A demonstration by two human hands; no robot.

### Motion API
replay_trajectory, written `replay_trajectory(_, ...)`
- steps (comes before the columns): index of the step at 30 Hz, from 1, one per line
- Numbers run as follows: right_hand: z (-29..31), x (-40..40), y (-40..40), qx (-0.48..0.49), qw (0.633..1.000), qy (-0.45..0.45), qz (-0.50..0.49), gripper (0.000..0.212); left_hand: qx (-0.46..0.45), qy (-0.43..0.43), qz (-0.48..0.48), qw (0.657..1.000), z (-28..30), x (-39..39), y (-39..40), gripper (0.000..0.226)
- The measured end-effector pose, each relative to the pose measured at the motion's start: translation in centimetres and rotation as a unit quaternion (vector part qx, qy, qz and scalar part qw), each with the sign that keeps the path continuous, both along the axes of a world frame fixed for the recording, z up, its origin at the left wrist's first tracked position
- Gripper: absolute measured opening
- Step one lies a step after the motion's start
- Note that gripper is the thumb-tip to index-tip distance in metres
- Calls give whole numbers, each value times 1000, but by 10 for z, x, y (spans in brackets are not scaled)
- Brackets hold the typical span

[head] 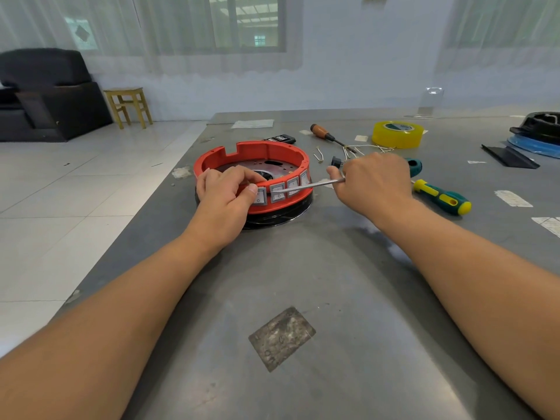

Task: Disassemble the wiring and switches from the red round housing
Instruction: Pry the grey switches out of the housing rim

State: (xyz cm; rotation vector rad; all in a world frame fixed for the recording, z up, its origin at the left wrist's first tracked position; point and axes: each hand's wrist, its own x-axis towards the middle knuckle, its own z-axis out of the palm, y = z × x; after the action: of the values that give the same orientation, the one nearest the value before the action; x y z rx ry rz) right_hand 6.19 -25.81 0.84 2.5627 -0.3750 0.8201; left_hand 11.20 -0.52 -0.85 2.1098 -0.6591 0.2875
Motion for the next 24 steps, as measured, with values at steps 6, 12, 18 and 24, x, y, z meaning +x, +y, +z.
replay_trajectory(6,0,22,1,29,999,-28,13,45,4,0,-14,1000,-1,2,1,26)
replay_trajectory(12,-2,35,1,51,997,-29,49,39,12,0,-39,999,0,-1,0,25)
replay_trajectory(18,-3,31,2,28,997,-15,65,39,21,-30,-48,998,-3,-3,0,31)
replay_trajectory(24,-9,19,-6,32,997,-19,66,39,10,-67,-66,996,-6,-3,8,30)
